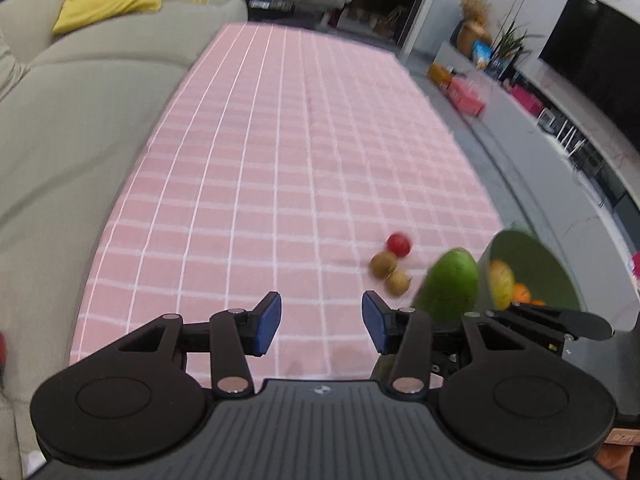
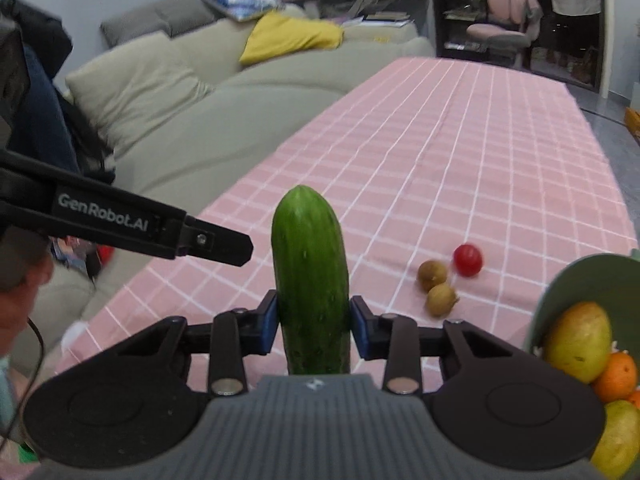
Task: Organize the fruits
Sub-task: 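Carry the cucumber upright over the colander with the right tool, then lower the cucumber into the colander with the right tool while the left tool grasps a longan, then release the longan into the colander with the left tool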
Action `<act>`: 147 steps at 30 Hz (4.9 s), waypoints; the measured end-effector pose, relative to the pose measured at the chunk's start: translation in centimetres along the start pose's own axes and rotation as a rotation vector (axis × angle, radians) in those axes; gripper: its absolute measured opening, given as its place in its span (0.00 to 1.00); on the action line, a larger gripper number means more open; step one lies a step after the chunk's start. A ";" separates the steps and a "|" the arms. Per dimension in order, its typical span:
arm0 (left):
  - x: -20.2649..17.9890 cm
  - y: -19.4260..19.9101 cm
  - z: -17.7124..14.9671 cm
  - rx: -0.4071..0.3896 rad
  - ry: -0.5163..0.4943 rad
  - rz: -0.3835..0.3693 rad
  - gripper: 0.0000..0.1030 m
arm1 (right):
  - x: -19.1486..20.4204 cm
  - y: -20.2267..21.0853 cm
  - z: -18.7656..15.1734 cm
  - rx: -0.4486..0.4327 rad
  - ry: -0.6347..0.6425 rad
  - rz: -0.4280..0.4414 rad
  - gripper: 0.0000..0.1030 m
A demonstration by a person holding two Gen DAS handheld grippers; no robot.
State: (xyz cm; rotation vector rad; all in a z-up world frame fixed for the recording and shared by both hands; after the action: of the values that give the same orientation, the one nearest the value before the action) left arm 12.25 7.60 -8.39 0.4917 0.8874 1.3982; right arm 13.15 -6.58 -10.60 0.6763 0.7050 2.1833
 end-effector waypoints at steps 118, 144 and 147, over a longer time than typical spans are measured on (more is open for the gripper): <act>-21.8 -12.4 -3.9 0.209 -0.415 -0.289 0.51 | -20.7 6.5 -3.2 -0.002 -0.400 -0.370 0.49; -18.6 -9.8 -2.8 0.162 -0.387 -0.248 0.54 | -19.5 6.1 -3.7 0.180 -0.174 -0.597 0.34; -18.6 -9.0 -2.4 0.140 -0.390 -0.250 0.54 | -19.8 6.6 -4.0 0.178 -0.209 -0.589 0.33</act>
State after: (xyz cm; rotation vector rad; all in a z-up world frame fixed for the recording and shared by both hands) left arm 17.21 -12.25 -12.16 0.7070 0.7016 0.9727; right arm 19.16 -26.69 -13.93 0.6713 0.8649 1.5032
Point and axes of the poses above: each gripper's, at about its wrist camera, not at the fingertips, and y roughly against the way its jaws point, x to its left, z to its top, the point moved 6 cm from there along -y, roughly the way its jaws point, and after that the axes turned 1 degree about -x, right-handed, at the moved point
